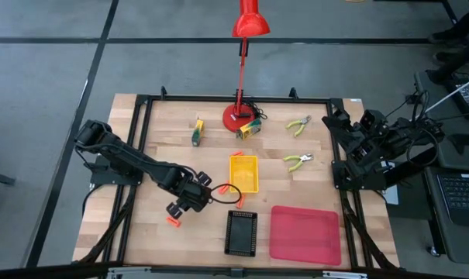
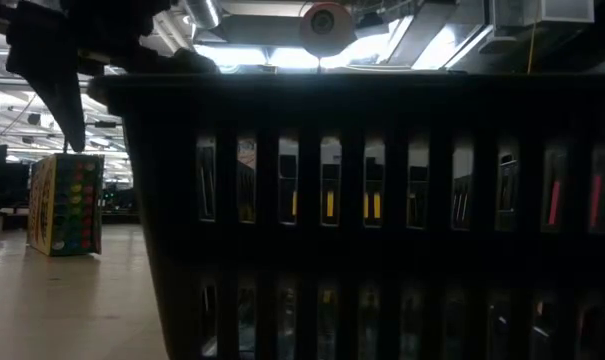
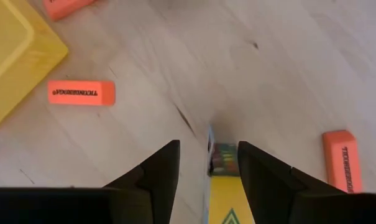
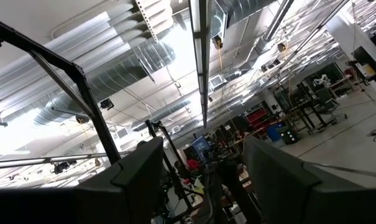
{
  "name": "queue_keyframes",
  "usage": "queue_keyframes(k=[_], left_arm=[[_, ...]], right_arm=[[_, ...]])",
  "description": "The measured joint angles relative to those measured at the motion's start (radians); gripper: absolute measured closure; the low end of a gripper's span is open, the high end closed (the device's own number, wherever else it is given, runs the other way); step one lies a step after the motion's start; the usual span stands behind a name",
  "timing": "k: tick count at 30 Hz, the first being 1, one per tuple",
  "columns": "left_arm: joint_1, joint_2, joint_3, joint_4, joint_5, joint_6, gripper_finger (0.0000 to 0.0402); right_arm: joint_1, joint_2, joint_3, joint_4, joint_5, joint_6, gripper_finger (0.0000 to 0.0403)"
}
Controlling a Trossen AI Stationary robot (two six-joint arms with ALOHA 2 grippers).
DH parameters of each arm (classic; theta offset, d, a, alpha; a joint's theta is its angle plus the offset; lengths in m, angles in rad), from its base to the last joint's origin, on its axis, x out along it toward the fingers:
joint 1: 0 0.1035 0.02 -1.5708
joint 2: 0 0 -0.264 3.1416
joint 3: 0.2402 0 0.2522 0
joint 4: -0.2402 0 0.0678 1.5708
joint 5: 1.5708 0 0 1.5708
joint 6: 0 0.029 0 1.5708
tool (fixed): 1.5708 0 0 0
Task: Pick & Place School Supplies
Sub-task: Put the yellow crayon box into the pink bin
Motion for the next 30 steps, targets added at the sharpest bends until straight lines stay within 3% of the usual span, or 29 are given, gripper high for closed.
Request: queue_keyframes(k=[10, 21, 30], left_arm=[[0.006, 0.0, -0.034, 0.022, -0.016, -0.013, 0.0268], [0.012, 0.0, -0.034, 0.022, -0.015, -0.072, 0.0393], [0.078, -0.029, -0.035, 0.087, 0.055, -0.144, 0.0399]], right_arm=[[0.0, 0.0, 0.0, 0.004, 0.003, 0.02, 0.0176], [0.0, 0.0, 0.0, 0.004, 0.003, 0.02, 0.0176], [0.0, 0.0, 0.0, 0.004, 0.003, 0.02, 0.0176]])
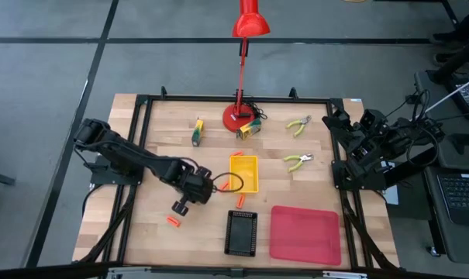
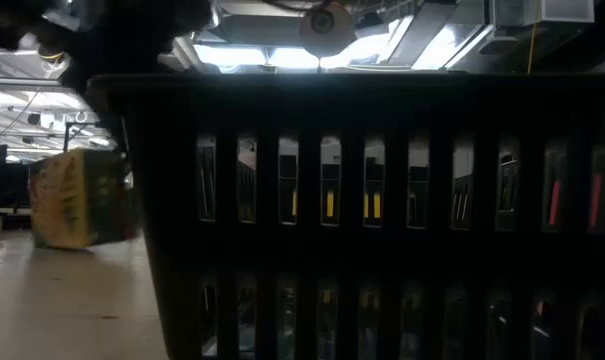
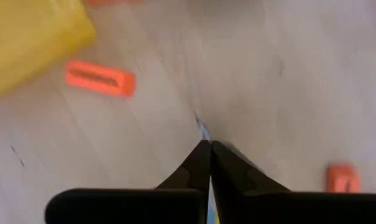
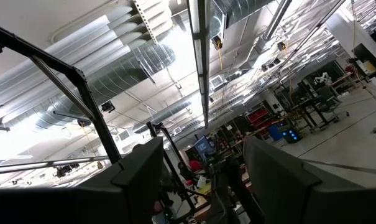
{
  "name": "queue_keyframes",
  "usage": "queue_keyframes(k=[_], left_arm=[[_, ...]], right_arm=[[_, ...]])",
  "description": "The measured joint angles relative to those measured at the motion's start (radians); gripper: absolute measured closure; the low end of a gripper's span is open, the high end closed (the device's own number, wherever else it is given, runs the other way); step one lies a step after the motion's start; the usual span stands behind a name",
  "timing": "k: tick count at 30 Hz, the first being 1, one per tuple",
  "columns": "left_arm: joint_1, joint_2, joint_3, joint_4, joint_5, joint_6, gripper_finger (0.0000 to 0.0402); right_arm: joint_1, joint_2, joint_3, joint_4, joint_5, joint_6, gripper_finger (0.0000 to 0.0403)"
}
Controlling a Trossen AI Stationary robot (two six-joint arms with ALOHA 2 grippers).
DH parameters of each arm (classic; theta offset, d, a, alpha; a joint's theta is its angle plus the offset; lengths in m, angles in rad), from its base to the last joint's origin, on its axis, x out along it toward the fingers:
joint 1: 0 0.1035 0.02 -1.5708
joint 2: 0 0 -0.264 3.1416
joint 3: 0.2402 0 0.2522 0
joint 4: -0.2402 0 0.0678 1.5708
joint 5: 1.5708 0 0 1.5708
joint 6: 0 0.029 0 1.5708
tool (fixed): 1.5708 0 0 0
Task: Pick & Place School Supplies
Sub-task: Put the yellow crayon box into the pink bin
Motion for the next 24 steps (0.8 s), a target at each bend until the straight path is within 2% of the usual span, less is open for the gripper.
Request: queue_keyframes(k=[5, 13, 18, 24], left_arm=[[0.066, -0.11, 0.03, 0.097, 0.018, -0.073, 0.0399], [0.196, -0.288, 0.044, 0.517, 0.185, -0.272, 0.0399], [0.249, -0.297, 0.045, 0.761, 0.279, -0.357, 0.04], [0.261, -0.241, 0.045, 0.947, 0.271, -0.449, 0.04]], right_arm=[[0.0, 0.012, 0.0, -0.001, 0.0, 0.0, 0.0176], [0.0, 0.114, 0.0, -0.021, -0.066, -0.023, 0.0176], [-0.004, 0.134, 0.0, -0.016, -0.064, -0.026, 0.0176], [-0.027, 0.147, 0.0, -0.015, -0.062, 0.021, 0.0176]])
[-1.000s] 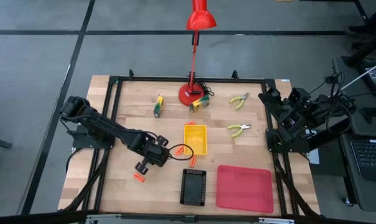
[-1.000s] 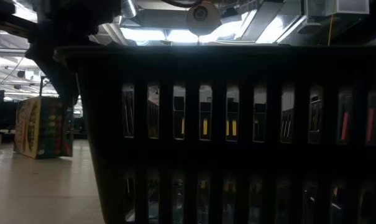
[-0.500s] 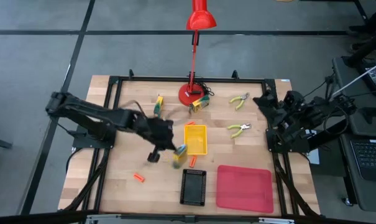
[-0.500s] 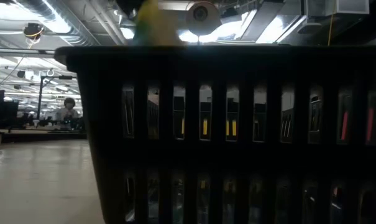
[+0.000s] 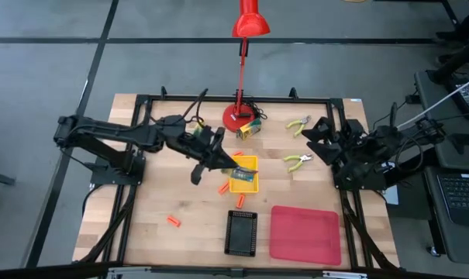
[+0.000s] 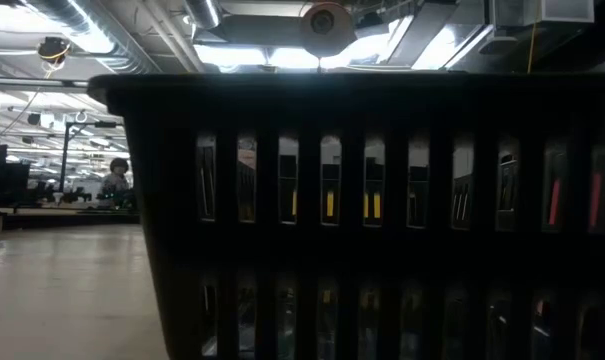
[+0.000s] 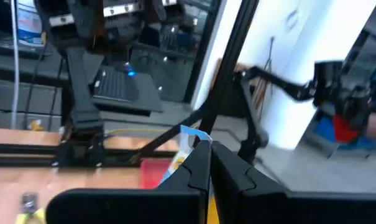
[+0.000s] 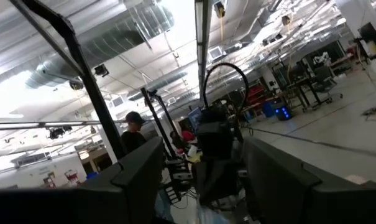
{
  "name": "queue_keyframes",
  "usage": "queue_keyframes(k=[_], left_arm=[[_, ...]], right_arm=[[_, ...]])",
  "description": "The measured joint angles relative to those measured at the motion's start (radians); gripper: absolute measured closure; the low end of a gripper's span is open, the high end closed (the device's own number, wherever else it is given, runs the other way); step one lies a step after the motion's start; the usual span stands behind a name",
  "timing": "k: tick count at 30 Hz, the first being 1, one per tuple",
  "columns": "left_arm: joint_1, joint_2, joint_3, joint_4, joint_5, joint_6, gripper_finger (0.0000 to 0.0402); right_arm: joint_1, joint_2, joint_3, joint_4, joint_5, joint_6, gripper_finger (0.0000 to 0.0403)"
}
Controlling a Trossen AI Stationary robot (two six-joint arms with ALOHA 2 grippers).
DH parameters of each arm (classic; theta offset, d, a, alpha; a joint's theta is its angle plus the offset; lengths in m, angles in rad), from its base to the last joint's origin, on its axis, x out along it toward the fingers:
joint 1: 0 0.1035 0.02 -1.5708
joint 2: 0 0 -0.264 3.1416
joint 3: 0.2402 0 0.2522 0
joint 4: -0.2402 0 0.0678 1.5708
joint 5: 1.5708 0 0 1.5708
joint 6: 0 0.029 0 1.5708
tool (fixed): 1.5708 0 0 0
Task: Pick & Place School Supplies
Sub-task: Put the yellow crayon box into the pink bin
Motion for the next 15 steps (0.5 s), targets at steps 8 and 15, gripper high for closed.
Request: queue_keyframes(k=[8, 15], left_arm=[[-0.002, 0.071, 0.0, 0.202, -0.012, -0.147, 0.04], [-0.002, 0.076, 0.0, 0.28, -0.105, -0.199, 0.04]], right_arm=[[-0.021, 0.08, 0.0, 0.004, -0.002, -0.035, 0.0176], [-0.02, 0.165, 0.106, -0.065, -0.059, -0.215, 0.0176]])
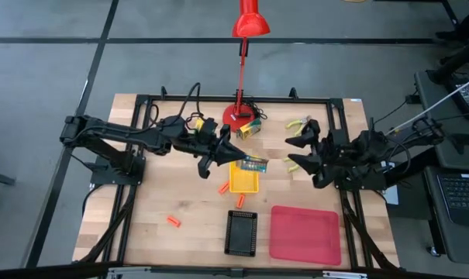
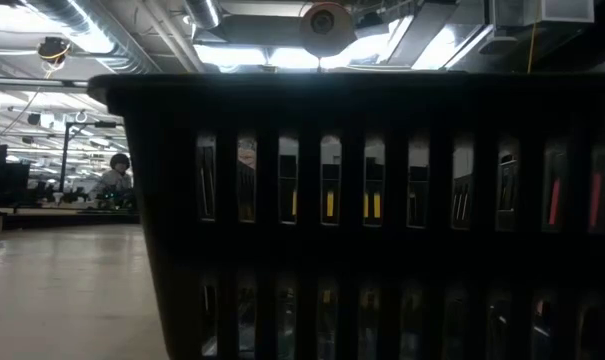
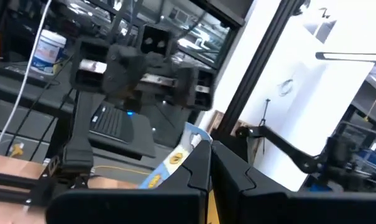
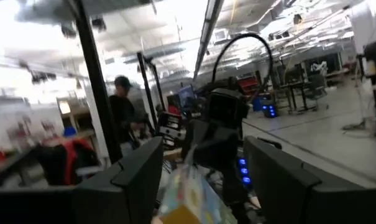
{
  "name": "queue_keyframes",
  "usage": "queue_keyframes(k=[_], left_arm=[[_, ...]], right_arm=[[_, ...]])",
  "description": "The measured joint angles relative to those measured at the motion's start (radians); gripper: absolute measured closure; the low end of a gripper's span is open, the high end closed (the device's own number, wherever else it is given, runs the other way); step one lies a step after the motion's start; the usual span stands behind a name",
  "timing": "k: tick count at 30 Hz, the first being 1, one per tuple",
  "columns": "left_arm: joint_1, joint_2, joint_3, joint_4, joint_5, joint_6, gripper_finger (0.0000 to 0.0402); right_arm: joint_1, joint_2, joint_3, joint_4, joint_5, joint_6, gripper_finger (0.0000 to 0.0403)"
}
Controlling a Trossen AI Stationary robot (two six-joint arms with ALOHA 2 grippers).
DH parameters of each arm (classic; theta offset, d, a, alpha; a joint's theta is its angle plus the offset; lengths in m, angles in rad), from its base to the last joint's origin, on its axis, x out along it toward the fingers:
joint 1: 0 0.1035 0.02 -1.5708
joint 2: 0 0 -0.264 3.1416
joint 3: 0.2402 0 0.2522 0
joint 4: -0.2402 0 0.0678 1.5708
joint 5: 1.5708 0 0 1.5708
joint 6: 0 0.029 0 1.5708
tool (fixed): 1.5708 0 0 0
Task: Pick & Place School Supplies
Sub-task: Put the yellow crayon box into the pink bin
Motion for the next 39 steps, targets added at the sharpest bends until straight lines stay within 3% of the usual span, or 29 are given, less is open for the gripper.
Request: queue_keyframes(k=[9, 18, 24, 29, 39], left_arm=[[-0.008, 0.0, 0.0, 0.044, -0.039, -0.011, 0.04], [-0.008, 0.0, 0.0, 0.043, -0.049, -0.009, 0.04], [-0.008, 0.0, 0.0, 0.043, -0.048, -0.009, 0.04], [-0.009, 0.0, 0.0, 0.043, -0.034, -0.009, 0.04], [-0.013, 0.0, 0.0, 0.043, -0.035, -0.008, 0.04]], right_arm=[[-0.037, 0.129, 0.266, -0.397, 0.004, -0.043, 0.0176], [-0.072, 0.192, 0.289, -0.42, -0.118, 0.033, 0.0176], [-0.073, 0.218, 0.289, -0.406, -0.126, 0.049, 0.0179], [-0.073, 0.218, 0.289, -0.39, -0.126, 0.048, 0.0213], [-0.073, 0.218, 0.289, -0.391, -0.173, 0.032, 0.0324]])
